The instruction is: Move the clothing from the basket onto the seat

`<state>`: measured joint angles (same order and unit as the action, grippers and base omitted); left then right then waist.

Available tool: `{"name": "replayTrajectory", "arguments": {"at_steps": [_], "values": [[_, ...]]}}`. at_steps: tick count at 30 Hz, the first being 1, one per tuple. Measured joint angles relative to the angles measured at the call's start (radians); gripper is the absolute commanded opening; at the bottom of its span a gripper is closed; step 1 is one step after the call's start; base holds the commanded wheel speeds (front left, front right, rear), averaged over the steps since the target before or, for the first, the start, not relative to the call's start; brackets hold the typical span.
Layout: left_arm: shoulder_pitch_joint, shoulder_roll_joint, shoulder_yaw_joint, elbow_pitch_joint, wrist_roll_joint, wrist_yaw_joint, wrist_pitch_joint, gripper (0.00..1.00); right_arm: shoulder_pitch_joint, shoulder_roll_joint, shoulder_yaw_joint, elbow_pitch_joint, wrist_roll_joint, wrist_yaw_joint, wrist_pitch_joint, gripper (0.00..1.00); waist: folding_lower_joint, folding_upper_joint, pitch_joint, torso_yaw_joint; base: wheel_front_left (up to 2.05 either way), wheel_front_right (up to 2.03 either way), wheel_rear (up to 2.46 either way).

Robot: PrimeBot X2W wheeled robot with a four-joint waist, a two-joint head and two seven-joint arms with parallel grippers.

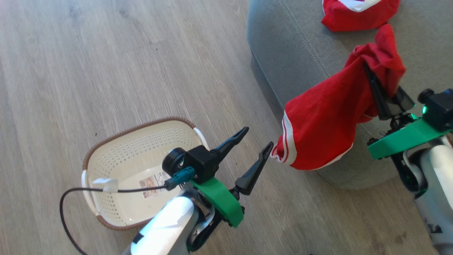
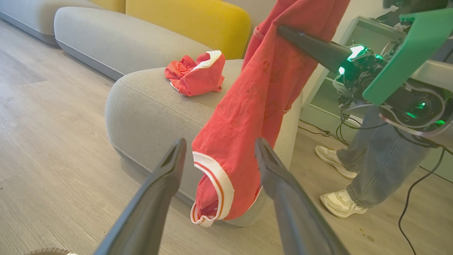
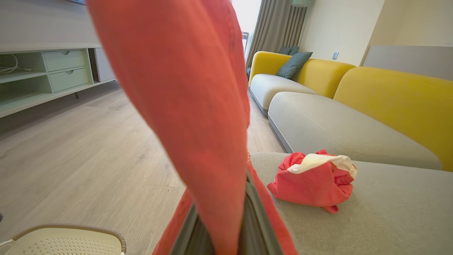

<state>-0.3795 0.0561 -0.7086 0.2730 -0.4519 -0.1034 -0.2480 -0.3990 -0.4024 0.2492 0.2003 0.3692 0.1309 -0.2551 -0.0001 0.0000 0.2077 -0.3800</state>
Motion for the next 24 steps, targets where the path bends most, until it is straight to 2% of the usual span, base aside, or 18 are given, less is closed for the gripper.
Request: {"name": "replayTrajectory", "arguments": {"at_steps": [5, 9, 18, 19, 24], "values": [[-0.031, 0.000, 0.000, 0.002, 0.007, 0.001, 0.000, 1.00, -0.007, 0.006, -0.021, -0.018, 0.039, 0.000, 0.000, 0.00, 0.0000, 0.0000, 0.039, 0.014, 0.00, 0.00, 0.00], [-0.106, 0.000, 0.015, 0.017, 0.049, 0.005, -0.001, 1.00, -0.084, 0.008, -0.045, -0.014, 0.081, 0.000, 0.000, 0.00, 0.0000, 0.0000, 0.106, 0.027, 0.00, 0.00, 0.00], [-0.339, 0.017, 0.104, 0.031, 0.121, 0.006, -0.009, 1.00, -0.470, -0.020, -0.114, 0.093, 0.121, 0.000, 0.011, 0.00, 0.0004, 0.0000, 0.336, 0.069, 0.00, 0.00, 0.00], [-0.339, 0.017, 0.104, 0.031, 0.121, 0.006, -0.009, 1.00, -0.470, -0.020, -0.114, 0.093, 0.121, 0.000, 0.011, 0.00, 0.0004, 0.0000, 0.336, 0.069, 0.00, 0.00, 0.00], [-0.400, 0.051, 0.146, 0.031, 0.137, 0.010, -0.009, 1.00, -0.767, -0.056, -0.234, 0.230, 0.131, 0.000, 0.061, 0.00, 0.0006, -0.0001, 0.468, 0.093, 0.00, 0.00, 0.00]]}}
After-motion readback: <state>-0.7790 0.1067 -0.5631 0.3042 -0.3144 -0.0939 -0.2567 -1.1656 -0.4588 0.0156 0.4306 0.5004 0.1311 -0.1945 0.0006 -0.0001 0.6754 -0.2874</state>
